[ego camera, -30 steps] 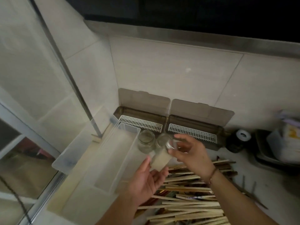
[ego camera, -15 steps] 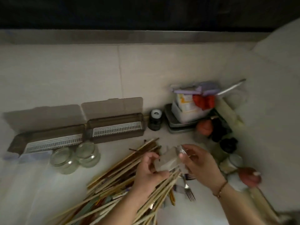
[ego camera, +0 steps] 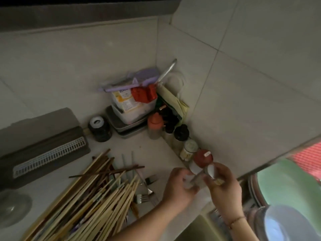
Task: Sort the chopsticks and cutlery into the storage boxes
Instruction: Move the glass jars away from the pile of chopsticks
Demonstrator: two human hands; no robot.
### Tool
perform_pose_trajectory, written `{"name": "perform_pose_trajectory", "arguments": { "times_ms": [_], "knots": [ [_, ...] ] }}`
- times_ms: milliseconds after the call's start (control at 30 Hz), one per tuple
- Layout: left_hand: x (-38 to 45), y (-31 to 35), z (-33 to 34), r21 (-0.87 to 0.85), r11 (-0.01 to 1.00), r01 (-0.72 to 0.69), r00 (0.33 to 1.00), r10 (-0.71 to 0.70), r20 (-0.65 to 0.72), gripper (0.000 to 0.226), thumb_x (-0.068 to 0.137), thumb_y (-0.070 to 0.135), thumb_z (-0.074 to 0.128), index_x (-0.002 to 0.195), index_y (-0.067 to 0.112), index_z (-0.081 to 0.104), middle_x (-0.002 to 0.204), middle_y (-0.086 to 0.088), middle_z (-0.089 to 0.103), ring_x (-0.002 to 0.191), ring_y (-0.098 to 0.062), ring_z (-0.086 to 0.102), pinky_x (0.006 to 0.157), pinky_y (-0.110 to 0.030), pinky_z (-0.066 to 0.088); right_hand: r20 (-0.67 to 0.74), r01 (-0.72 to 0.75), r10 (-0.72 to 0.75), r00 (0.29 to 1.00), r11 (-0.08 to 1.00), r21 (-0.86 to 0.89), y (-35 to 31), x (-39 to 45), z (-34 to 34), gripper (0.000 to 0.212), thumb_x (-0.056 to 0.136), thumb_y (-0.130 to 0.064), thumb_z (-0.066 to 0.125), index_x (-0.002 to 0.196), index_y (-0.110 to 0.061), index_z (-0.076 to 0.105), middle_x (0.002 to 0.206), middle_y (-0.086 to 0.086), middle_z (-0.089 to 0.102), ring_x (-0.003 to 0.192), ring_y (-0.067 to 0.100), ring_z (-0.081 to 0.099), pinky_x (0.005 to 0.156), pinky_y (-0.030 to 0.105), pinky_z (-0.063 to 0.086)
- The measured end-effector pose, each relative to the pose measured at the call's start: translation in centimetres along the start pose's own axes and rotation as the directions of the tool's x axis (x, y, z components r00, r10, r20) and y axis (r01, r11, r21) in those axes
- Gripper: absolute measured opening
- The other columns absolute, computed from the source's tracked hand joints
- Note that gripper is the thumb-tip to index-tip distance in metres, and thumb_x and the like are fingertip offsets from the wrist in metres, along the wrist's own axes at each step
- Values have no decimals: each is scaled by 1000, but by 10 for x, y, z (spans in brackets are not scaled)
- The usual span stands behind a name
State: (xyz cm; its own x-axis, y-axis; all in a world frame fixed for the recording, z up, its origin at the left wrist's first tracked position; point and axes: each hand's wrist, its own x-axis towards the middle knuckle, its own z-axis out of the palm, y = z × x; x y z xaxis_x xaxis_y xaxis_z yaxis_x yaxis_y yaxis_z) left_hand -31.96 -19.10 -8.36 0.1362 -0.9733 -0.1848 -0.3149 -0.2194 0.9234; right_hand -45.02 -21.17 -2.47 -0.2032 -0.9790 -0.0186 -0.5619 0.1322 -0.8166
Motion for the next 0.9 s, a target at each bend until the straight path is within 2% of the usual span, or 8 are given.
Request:
{"name": "perform_pose_trajectory", "arguments": {
  "times_ms": [133, 200, 300, 433, 533, 667, 767, 900],
  "knots": [
    [5, 4, 25, -220, 936, 274, 940, -212, 266, 16, 75, 27, 67, 89, 29, 60, 94, 3, 66, 80, -8, 62, 74, -24, 48, -97, -28, 20, 995, 997, -79, 21, 8, 0, 42, 72, -15, 80, 111, -16, 64, 99, 3, 64, 93, 25, 58, 78, 30, 41],
    [2, 9, 30, -199, 952, 232, 920, -148, 364, 7, 88, 18, 59, 95, 22, 59, 82, 3, 62, 66, -3, 58, 63, -21, 42, -138, -32, 19, 990, 995, -95, 28, 13, 6, 41, 72, -11, 78, 111, -13, 64, 102, 7, 63, 95, 28, 57, 79, 30, 41],
    [1, 5, 34, -41, 996, -73, 935, 83, 344, 19, 89, 25, 54, 106, 23, 63, 91, -1, 65, 77, -10, 62, 68, -25, 41, -168, -50, 34, 985, 995, -90, 35, 20, 15, 37, 71, -7, 75, 106, -10, 64, 101, 10, 62, 94, 30, 56, 75, 27, 37],
    [3, -1, 39, -65, 989, -130, 923, 145, 358, 19, 92, 21, 47, 104, 23, 62, 88, 1, 66, 75, -12, 58, 70, -28, 41, -195, -30, 12, 981, 995, -93, 38, 22, 23, 41, 73, -3, 73, 112, -7, 63, 108, 13, 62, 98, 31, 55, 77, 22, 34],
    [0, 6, 39, -56, 998, -11, 937, 30, 349, 23, 98, 7, 38, 99, 19, 57, 82, 1, 61, 69, -10, 52, 63, -23, 38, -204, -7, -9, 979, 997, -78, 40, 20, 26, 42, 74, 2, 71, 115, -5, 61, 112, 15, 59, 99, 30, 54, 77, 19, 31],
    [2, 3, 37, -245, 928, 282, 904, -171, 392, 26, 76, 31, 52, 100, 24, 59, 97, -1, 62, 88, -13, 56, 81, -28, 44, -168, 31, -44, 985, 996, -81, 47, 16, 29, 64, 69, 4, 75, 128, -5, 53, 129, 18, 51, 115, 33, 47, 95, 28, 34],
    [0, -9, 23, -155, 960, 235, 919, -167, 356, 32, 79, 36, 55, 109, 28, 62, 98, 6, 66, 92, -7, 60, 92, -29, 50, -230, 133, -160, 960, 982, -131, 50, 3, 31, 68, 67, -6, 76, 128, -1, 49, 130, 23, 43, 121, 38, 40, 104, 36, 31],
    [-11, -13, -14, -106, 980, 167, 952, -132, 276, 13, 84, 29, 57, 87, 41, 60, 84, 12, 65, 82, -6, 62, 86, -31, 52, -356, 328, -402, 844, 910, -253, 34, -25, 43, 53, 71, -27, 61, 110, 9, 62, 114, 33, 51, 108, 45, 48, 96, 43, 38]
  ]
}}
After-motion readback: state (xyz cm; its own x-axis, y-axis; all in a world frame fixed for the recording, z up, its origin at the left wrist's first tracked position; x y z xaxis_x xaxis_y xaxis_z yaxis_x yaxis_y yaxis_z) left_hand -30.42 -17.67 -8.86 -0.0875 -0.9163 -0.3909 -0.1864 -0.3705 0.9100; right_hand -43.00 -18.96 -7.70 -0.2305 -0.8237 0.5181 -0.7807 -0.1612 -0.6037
